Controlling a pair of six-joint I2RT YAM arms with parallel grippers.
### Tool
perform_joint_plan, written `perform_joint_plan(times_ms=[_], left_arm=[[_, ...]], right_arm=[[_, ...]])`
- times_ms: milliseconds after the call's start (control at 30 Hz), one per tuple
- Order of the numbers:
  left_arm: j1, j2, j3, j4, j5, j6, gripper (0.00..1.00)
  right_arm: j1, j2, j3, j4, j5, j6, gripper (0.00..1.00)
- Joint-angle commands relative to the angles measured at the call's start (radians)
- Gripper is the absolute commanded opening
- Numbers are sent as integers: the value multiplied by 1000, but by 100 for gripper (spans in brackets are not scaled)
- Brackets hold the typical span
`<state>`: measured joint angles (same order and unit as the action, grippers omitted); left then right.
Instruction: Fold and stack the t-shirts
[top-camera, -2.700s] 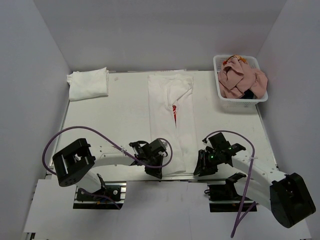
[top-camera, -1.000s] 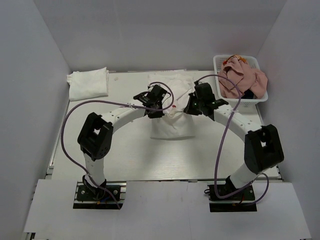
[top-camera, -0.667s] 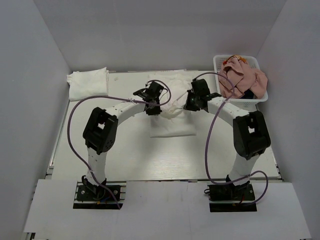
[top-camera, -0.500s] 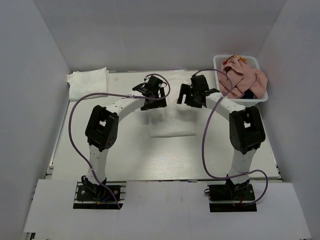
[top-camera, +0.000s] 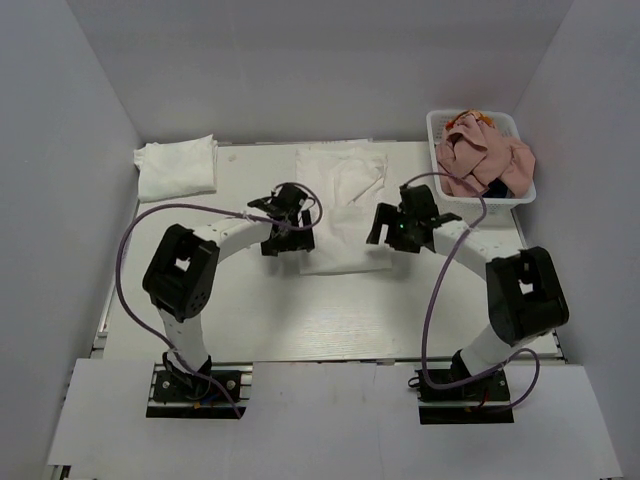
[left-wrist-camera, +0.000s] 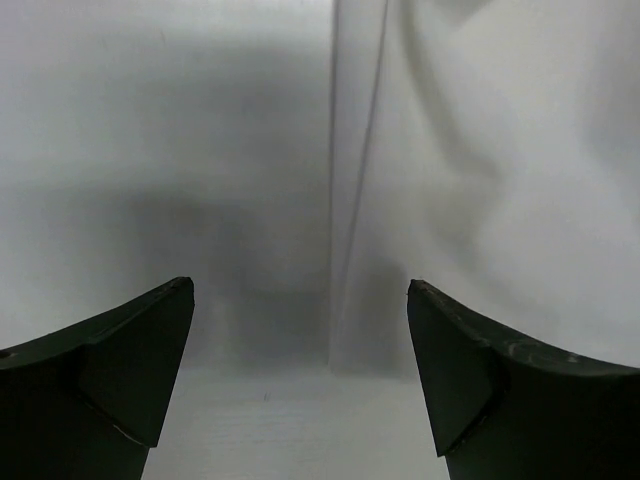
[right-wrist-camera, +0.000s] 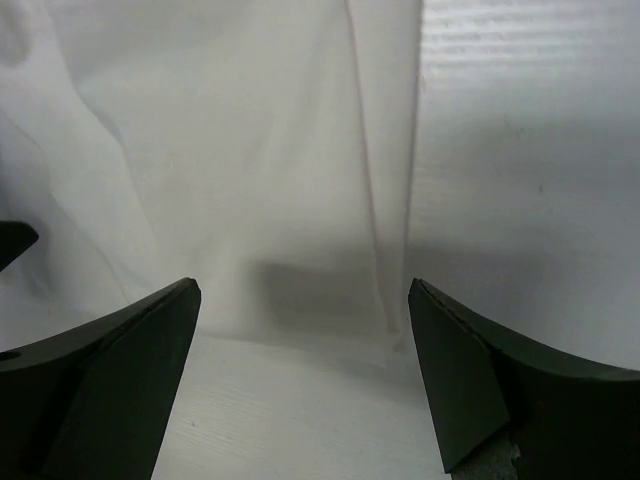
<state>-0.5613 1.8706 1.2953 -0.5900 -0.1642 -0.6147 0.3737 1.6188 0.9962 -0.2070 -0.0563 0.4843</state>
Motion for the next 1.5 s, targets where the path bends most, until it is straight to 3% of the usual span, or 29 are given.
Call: perform_joint_plan(times_ms=[0,133,300,333,400,433,500,533,567,667,800,1000,1100,1200,1233,1300,1333,1367,1400,1433,1467], left_arm=[[-14,-103,-92,89,130,-11,91],[-14,-119,-172,125,212,-29,81],[-14,-119,-255,164,252,-52,67],[-14,-119,-267,164,252,-53,60],[-23,-119,-277,176,264,-63,54],[-23,-119,-289,205,264,-63,52],[-23,-101,-301,231,279,-72,40],[-23,-88,-286,231,279,-83,30],[-23,-74,-275,231,291,-83,2],[-23,-53,-275,231,311,-83,0],[-32,-175,-402,142,260,-126,0],[-63,-491,-649,6,190,-216,0],[-101,-577,-715,6,332,-226,0],[-136,-691,-737,-55,377,-269,0],[-137,-714,-737,-82,387,-284,2],[-150,-775,-711,-141,397,-284,16],[-161,-789,-699,-201,397,-284,46],[-161,-800,-664,-230,387,-272,61],[-161,-800,-641,-288,350,-272,80],[-161,-800,-616,-306,324,-258,99],[-161,-789,-558,-324,290,-249,99]], right_arm=[[-24,-86,-138,52,-22,45,90],[-41,-90,-203,98,-126,60,90],[-64,-50,-248,159,-160,74,76],[-64,-43,-263,185,-160,77,63],[-75,-31,-268,193,-174,85,43],[-75,-30,-271,192,-183,83,25],[-75,-49,-289,190,-192,85,14],[-78,-54,-297,193,-194,86,8],[-78,-71,-318,195,-192,83,0],[-75,-95,-343,228,-212,73,0],[-73,-158,-392,141,-232,43,0],[-56,-495,-568,-101,-249,25,0],[-29,-632,-590,-259,-283,5,0],[-1,-740,-603,-386,-295,23,0],[5,-755,-611,-411,-307,23,0],[14,-812,-627,-442,-358,17,9],[19,-824,-620,-459,-378,10,22],[21,-826,-608,-469,-379,-15,31],[21,-826,-591,-492,-370,-50,51],[21,-820,-523,-488,-347,-59,90],[24,-817,-495,-480,-335,-88,91]])
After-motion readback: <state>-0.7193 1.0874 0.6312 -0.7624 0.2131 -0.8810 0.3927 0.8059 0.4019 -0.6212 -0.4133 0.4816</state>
